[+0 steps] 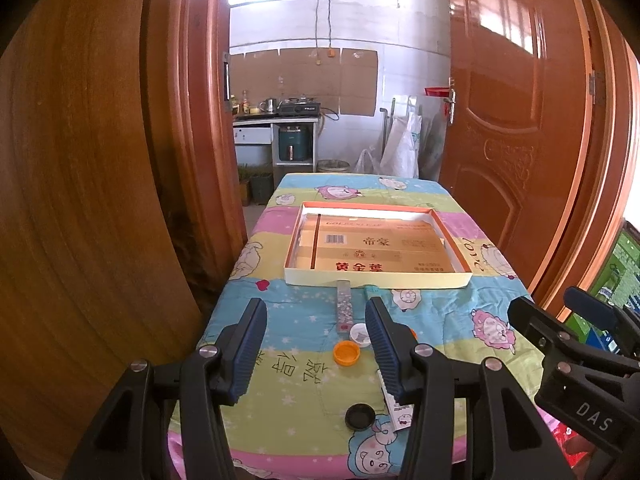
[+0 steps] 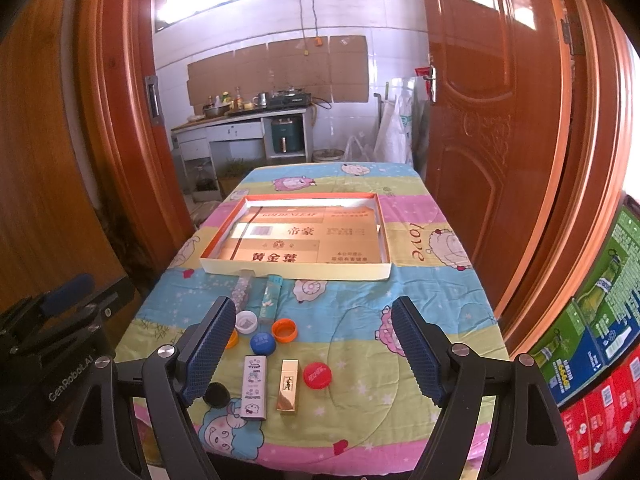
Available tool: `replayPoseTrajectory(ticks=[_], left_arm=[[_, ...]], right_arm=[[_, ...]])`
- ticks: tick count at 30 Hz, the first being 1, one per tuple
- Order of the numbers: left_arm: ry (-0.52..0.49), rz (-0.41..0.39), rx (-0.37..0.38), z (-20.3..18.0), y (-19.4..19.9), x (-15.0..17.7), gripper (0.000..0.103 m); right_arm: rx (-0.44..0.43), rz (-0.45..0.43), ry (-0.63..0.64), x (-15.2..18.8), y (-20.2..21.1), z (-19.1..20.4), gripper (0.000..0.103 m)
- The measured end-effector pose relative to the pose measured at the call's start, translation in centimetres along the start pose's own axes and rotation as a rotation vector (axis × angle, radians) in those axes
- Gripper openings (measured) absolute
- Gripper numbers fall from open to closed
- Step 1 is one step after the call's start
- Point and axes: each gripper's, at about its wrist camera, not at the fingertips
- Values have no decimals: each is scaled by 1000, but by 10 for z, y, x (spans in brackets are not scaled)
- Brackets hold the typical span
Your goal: Organize rigid objects
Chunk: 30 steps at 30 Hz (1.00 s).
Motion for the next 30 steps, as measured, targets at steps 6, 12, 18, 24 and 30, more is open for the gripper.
replayPoseTrajectory(ticks=[6, 12, 18, 24, 30], left_arm=[[-4, -1, -1, -2, 0, 1, 51], [-6, -4, 1, -1, 1, 1, 51], [-7, 0, 1, -2, -1, 1, 51], [-8, 6, 0, 0, -2, 1, 51], [2, 16, 1, 9, -9, 1, 51]], right_arm=[[-4, 1, -2, 1, 0, -1, 81], [-2, 0, -2, 0, 0, 0, 81], [-2, 2, -2, 0, 0, -2, 81], [-5, -1, 3, 0, -1, -4, 81], [-2, 5, 2, 5, -6, -10, 81]])
Point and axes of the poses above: each gripper's, at about its wrist camera, not at the fingertips, and y roughly against the way its jaws point, z to its left, x to its underside, and after that the axes turned 4 degrees about z, right-handed
